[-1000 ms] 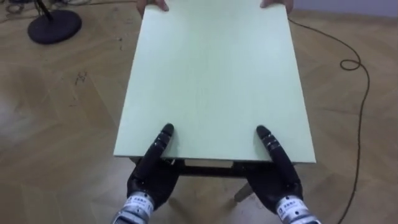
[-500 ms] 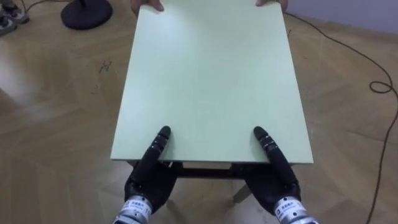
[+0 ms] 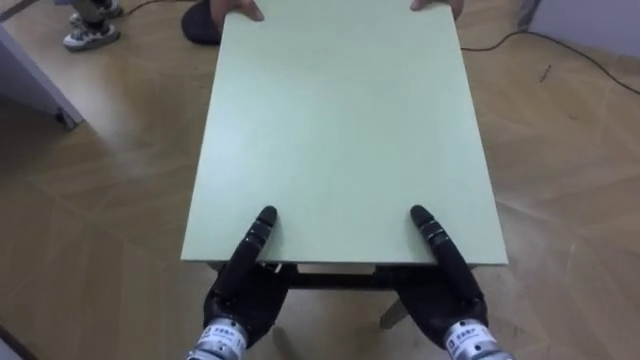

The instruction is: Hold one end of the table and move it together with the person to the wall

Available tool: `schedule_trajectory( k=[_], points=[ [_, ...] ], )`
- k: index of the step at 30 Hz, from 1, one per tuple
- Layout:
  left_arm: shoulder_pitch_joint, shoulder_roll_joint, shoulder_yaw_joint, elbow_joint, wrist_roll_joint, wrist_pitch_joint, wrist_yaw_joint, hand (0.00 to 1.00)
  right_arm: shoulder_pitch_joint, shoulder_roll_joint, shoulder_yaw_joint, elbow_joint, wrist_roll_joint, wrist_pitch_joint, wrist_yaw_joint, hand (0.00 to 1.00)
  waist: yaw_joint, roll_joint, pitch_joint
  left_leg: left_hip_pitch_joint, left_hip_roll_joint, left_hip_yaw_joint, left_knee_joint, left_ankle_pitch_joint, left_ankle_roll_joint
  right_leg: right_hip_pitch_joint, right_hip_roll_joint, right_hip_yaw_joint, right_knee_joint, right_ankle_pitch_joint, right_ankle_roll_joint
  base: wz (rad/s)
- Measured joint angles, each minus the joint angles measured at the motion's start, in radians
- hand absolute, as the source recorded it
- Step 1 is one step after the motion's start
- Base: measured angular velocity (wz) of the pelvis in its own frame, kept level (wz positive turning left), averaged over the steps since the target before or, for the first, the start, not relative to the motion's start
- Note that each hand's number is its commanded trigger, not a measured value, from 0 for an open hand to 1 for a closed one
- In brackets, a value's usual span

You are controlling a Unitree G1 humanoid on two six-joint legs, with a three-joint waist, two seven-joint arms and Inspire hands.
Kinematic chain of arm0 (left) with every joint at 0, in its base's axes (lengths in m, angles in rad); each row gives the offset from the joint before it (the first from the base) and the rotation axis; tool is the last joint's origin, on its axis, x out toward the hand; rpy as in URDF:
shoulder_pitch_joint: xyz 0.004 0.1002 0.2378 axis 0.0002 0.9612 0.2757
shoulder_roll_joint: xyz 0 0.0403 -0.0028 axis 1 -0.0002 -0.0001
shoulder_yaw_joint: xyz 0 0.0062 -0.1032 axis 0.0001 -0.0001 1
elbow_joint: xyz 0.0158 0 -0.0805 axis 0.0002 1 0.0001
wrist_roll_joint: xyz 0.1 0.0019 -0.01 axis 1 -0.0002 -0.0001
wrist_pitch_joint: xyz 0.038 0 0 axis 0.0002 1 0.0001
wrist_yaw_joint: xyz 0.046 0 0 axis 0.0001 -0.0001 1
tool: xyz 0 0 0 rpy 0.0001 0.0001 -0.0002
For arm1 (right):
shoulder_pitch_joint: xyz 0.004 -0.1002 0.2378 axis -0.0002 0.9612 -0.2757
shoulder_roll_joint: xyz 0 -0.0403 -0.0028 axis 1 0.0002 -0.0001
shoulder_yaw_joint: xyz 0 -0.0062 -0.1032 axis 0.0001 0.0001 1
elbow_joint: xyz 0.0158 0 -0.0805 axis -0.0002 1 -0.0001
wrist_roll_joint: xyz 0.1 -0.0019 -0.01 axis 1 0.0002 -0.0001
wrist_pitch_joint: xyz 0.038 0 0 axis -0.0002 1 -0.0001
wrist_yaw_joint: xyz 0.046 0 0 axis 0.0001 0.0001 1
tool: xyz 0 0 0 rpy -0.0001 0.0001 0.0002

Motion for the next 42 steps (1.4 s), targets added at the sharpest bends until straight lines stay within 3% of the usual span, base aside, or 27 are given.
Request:
schedule_trajectory(
  k=[1, 2, 3, 4, 5, 9, 11, 16, 18, 20, 23, 28, 30, 32, 37, 39, 42],
  points=[
    [0.0, 0.003, 0.0, 0.0, 0.0, 0.0, 0.0, 1.0, 0.004, 0.0, -0.002, 0.0, -0.003, 0.001, 0.0, 1.0, -0.01, 0.001, 0.0001, -0.009, -0.003, -0.029, 0.012, -0.004, 0.0, -0.003, 0.022, 0.041, -0.015, -0.027, -0.005, 0.93],
    [-0.004, 0.01, 0.004, -0.005, -0.002, 0.0, 0.0, 1.0, 0.001, 0.007, -0.004, -0.001, -0.008, 0.001, 0.004, 1.0, -0.018, -0.001, -0.0006, -0.037, -0.015, -0.081, 0.032, -0.005, -0.003, -0.016, 0.07, 0.11, -0.129, -0.071, -0.012, 0.8],
    [-0.012, 0.014, 0.004, -0.004, -0.007, 0.002, 0.001, 1.0, -0.005, 0.008, -0.005, 0.0, -0.007, 0.001, 0.006, 1.0, -0.022, -0.003, 0.0005, -0.059, -0.032, -0.107, 0.049, -0.007, -0.006, -0.018, 0.103, 0.165, -0.212, -0.038, -0.01, 0.81],
    [-0.012, 0.013, 0.003, -0.002, -0.006, 0.005, 0.003, 1.0, -0.004, 0.012, -0.006, 0.002, -0.007, -0.001, 0.006, 1.0, -0.03, 0.002, -0.0012, -0.063, -0.038, -0.117, 0.051, -0.006, -0.008, -0.011, 0.101, 0.162, -0.213, -0.037, -0.011, 0.67],
    [-0.006, 0.012, 0.003, -0.005, -0.003, 0.008, 0.004, 1.0, -0.004, 0.006, -0.005, 0.002, -0.005, 0.0, 0.008, 1.0, -0.029, 0.008, -0.0022, -0.061, -0.044, -0.128, 0.045, -0.002, -0.014, 0.0, 0.103, 0.138, -0.223, -0.036, -0.013, 0.51],
    [0.003, 0.016, 0.006, -0.007, -0.002, 0.01, 0.003, 1.0, -0.003, 0.002, 0.002, 0.003, 0.002, 0.002, 0.009, 1.0, 0.003, 0.003, -0.0032, -0.063, -0.017, -0.144, 0.021, 0.009, -0.033, 0.041, 0.128, 0.083, -0.286, -0.017, -0.032, 0.32],
    [0.003, 0.015, 0.005, -0.007, -0.002, 0.008, 0.003, 1.0, -0.003, -0.001, 0.018, 0.003, 0.01, -0.016, 0.009, 1.0, 0.03, -0.004, -0.0043, -0.067, -0.009, -0.147, 0.013, 0.013, -0.039, 0.05, 0.137, 0.07, -0.31, -0.009, -0.038, 0.25],
    [0.012, 0.016, 0.008, -0.008, -0.002, 0.008, 0.003, 1.0, -0.003, -0.009, 0.044, 0.005, 0.012, -0.045, 0.012, 1.0, 0.079, -0.013, -0.0093, -0.073, -0.006, -0.158, 0.016, 0.014, -0.041, 0.088, 0.142, 0.022, -0.352, -0.007, -0.041, 0.31],
    [0.018, 0.019, 0.009, -0.016, -0.001, 0.006, 0.003, 1.0, -0.004, -0.009, 0.063, 0.015, 0.012, -0.06, 0.029, 1.0, 0.102, -0.016, -0.0112, -0.078, -0.011, -0.186, 0.018, 0.014, -0.041, 0.107, 0.145, -0.001, -0.372, -0.006, -0.041, 0.42],
    [0.028, 0.027, 0.011, -0.035, -0.001, 0.002, -0.002, 1.0, -0.006, -0.009, 0.073, 0.018, 0.017, -0.071, 0.051, 1.0, 0.112, -0.018, -0.0133, -0.103, -0.013, -0.203, 0.027, 0.016, -0.044, 0.105, 0.15, -0.017, -0.386, -0.004, -0.044, 0.5],
    [0.039, 0.043, 0.013, -0.044, -0.002, -0.001, -0.018, 1.0, -0.007, -0.006, 0.083, 0.043, 0.028, -0.078, 0.094, 1.0, 0.105, -0.013, -0.0158, -0.131, -0.014, -0.209, 0.04, 0.021, -0.05, 0.12, 0.152, -0.08, -0.394, -0.004, -0.044, 0.71],
    [0.038, 0.055, 0.01, -0.044, 0.005, -0.004, -0.014, 1.0, -0.006, 0.003, 0.087, 0.061, 0.049, -0.075, 0.104, 1.0, 0.057, -0.009, -0.0167, -0.165, -0.029, -0.196, 0.048, 0.057, -0.045, 0.165, 0.162, -0.127, -0.42, -0.012, -0.048, 0.96],
    [0.04, 0.049, 0.004, -0.043, 0.005, -0.004, -0.009, 1.0, -0.007, -0.005, 0.081, 0.064, 0.049, -0.073, 0.104, 1.0, 0.041, -0.004, -0.0156, -0.182, -0.022, -0.117, 0.041, 0.082, -0.029, 0.18, 0.164, -0.155, -0.437, -0.014, -0.049, 0.81],
    [0.043, 0.049, -0.001, -0.042, -0.004, -0.001, -0.006, 1.0, -0.009, -0.018, 0.08, 0.064, 0.052, -0.067, 0.104, 1.0, 0.044, 0.002, -0.0143, -0.186, -0.018, -0.093, 0.033, 0.094, -0.024, 0.185, 0.167, -0.169, -0.439, -0.014, -0.049, 0.57],
    [0.05, 0.036, -0.005, -0.043, -0.021, -0.001, 0.013, 1.0, -0.025, -0.041, 0.077, 0.058, 0.053, -0.049, 0.071, 1.0, 0.039, 0.017, -0.0116, -0.196, -0.03, -0.092, 0.008, 0.135, -0.014, 0.193, 0.165, -0.213, -0.441, -0.018, -0.052, 0.53],
    [0.049, 0.029, -0.006, -0.047, -0.027, -0.014, 0.017, 1.0, -0.031, -0.049, 0.076, 0.017, 0.039, -0.046, 0.026, 1.0, 0.037, 0.019, -0.0128, -0.21, -0.029, -0.053, -0.015, 0.162, -0.004, 0.19, 0.158, -0.248, -0.442, -0.022, -0.051, 0.46],
    [0.049, 0.021, -0.012, -0.047, -0.027, -0.022, 0.027, 1.0, -0.032, -0.06, 0.076, 0.003, 0.035, -0.047, 0.005, 1.0, 0.044, 0.02, -0.0132, -0.208, -0.029, -0.006, -0.026, 0.171, 0.013, 0.194, 0.151, -0.271, -0.445, -0.025, -0.045, 0.33]
  ],
)
